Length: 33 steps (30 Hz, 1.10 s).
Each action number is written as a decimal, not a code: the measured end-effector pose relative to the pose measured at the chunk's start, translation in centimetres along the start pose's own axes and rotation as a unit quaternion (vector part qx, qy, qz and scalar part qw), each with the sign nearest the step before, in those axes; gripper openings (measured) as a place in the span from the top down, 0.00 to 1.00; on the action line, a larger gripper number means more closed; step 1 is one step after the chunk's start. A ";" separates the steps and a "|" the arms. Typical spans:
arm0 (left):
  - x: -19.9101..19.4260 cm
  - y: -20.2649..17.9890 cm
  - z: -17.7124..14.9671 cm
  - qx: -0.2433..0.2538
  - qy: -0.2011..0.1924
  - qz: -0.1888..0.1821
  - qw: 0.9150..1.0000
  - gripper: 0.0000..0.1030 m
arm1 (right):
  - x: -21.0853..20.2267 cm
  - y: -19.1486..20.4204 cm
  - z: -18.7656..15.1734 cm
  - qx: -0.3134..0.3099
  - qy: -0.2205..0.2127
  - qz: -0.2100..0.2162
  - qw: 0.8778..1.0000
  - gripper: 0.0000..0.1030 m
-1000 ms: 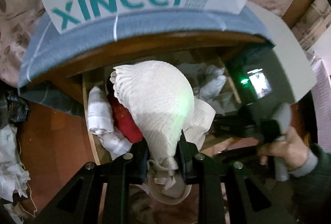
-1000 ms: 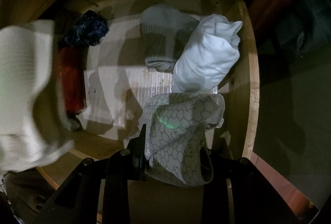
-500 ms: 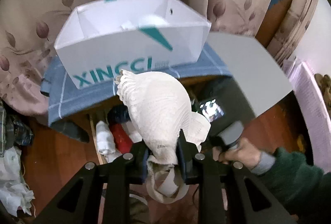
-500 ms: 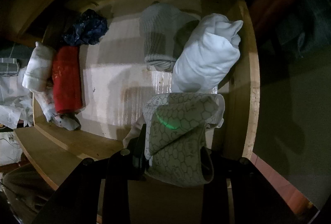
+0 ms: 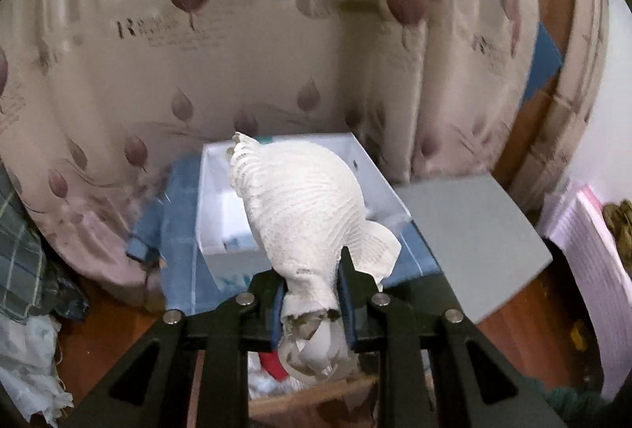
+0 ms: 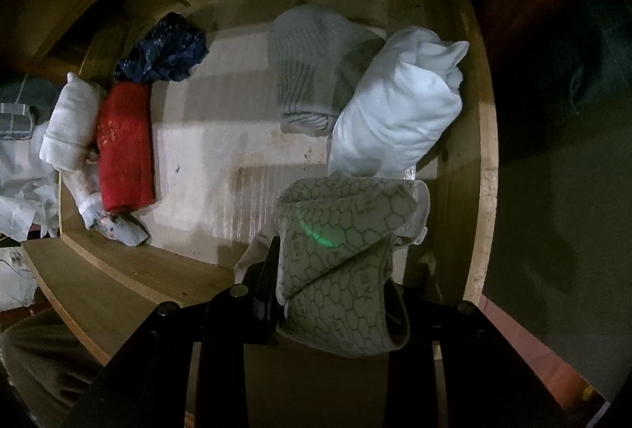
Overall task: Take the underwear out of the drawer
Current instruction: 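Carry the cream bra with the left tool into the white box and release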
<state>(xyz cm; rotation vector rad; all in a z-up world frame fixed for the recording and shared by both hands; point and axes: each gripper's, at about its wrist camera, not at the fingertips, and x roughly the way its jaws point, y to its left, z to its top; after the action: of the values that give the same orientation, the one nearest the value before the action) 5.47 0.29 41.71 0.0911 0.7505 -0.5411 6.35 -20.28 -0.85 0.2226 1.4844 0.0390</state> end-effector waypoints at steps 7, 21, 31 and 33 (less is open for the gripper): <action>4.5 2.2 4.4 -0.003 -0.003 0.034 0.999 0.78 | 0.1 0.2 0.0 -0.003 0.000 -0.002 1.000 0.72; 19.2 4.4 3.2 -0.002 0.084 0.092 0.992 0.78 | -0.1 -0.5 0.1 0.010 -0.004 0.008 1.000 0.73; 21.9 5.7 1.7 -0.014 0.103 0.103 0.989 0.74 | -0.9 -1.0 0.2 0.025 -0.020 0.024 0.999 0.74; 21.9 5.8 1.6 -0.019 0.103 0.106 0.989 0.68 | -1.2 -1.0 0.2 0.028 -0.025 0.027 0.999 0.74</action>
<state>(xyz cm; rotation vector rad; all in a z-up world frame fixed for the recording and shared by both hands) 22.52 -4.65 27.62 0.1917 0.9402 -0.3177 6.31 -21.51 0.16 0.3068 1.4303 0.0338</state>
